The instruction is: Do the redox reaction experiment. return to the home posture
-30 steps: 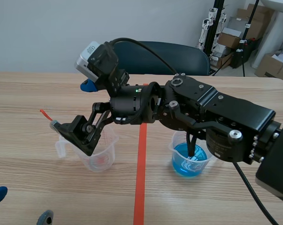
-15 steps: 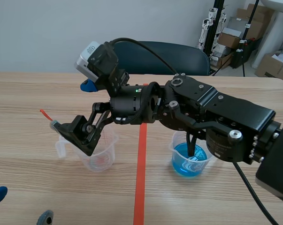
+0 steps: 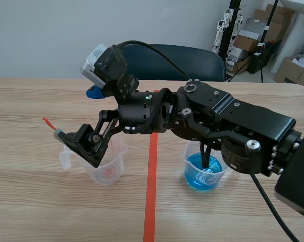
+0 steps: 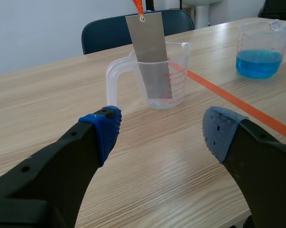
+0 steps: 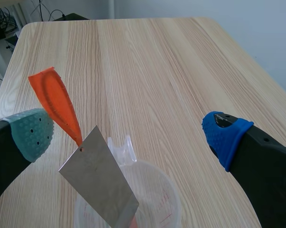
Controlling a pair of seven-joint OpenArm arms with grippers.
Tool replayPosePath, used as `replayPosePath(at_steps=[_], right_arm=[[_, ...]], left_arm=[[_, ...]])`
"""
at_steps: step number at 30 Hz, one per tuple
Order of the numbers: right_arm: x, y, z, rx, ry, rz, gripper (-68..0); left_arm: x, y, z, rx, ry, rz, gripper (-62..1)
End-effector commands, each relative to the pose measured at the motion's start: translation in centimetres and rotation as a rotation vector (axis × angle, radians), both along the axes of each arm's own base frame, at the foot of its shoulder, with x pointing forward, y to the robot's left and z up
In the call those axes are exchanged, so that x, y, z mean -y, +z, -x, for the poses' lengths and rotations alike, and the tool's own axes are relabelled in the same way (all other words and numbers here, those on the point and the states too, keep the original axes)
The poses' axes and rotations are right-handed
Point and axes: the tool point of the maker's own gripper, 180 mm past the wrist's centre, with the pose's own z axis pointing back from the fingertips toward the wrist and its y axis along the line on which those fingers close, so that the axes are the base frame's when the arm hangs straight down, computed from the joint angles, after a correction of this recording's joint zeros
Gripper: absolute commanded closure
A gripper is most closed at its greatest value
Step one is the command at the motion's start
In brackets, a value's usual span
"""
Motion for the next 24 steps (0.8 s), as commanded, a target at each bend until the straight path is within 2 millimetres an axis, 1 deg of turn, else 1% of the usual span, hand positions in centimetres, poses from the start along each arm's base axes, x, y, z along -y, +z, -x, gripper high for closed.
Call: replayPosePath(at_steps=[1, 5, 7, 10, 13, 15, 17, 18, 19, 22, 24], right_arm=[[-0.2, 1.7, -0.7, 0.027, -0.004, -0.043, -67.9], [-0.2, 1.7, -0.7, 0.027, -0.004, -0.042, -67.9], [-0.2, 1.8, -0.7, 0.027, -0.004, -0.043, -67.9], [-0.1, 1.8, -0.8, 0.028, -0.007, -0.043, -67.9], [0.3, 1.9, -1.2, 0.030, -0.020, -0.030, -67.9], [0.7, 2.3, -1.5, 0.040, -0.029, -0.017, -67.9], [1.2, 3.3, -1.7, 0.047, -0.033, -0.029, -67.9], [1.5, 3.8, -1.7, 0.050, -0.032, -0.038, -67.9], [1.8, 4.4, -1.6, 0.057, -0.028, -0.047, -67.9], [2.9, 6.1, -1.3, 0.084, -0.022, -0.071, -67.9], [3.7, 7.0, -1.1, 0.102, -0.018, -0.079, -67.9]], left_arm=[[-0.9, 1.5, -0.2, 0.041, -0.031, -0.017, -33.3], [-2.6, 3.8, -0.4, 0.070, -0.080, -0.050, -24.9], [-3.3, 5.2, -0.8, 0.091, -0.107, -0.057, -22.5], [-3.6, 7.3, -1.5, 0.123, -0.163, -0.065, -22.0], [-3.6, 9.2, -2.2, 0.153, -0.225, -0.067, -22.0], [-3.3, 10.3, -2.7, 0.171, -0.262, -0.061, -22.1], [-2.8, 11.4, -2.9, 0.186, -0.314, -0.059, -23.1], [-2.4, 11.9, -3.0, 0.197, -0.344, -0.058, -25.5], [-2.0, 12.5, -3.2, 0.211, -0.373, -0.057, -29.5], [-1.1, 14.5, -4.1, 0.254, -0.428, -0.036, -46.0], [-0.5, 15.8, -4.8, 0.276, -0.449, -0.014, -51.4]])
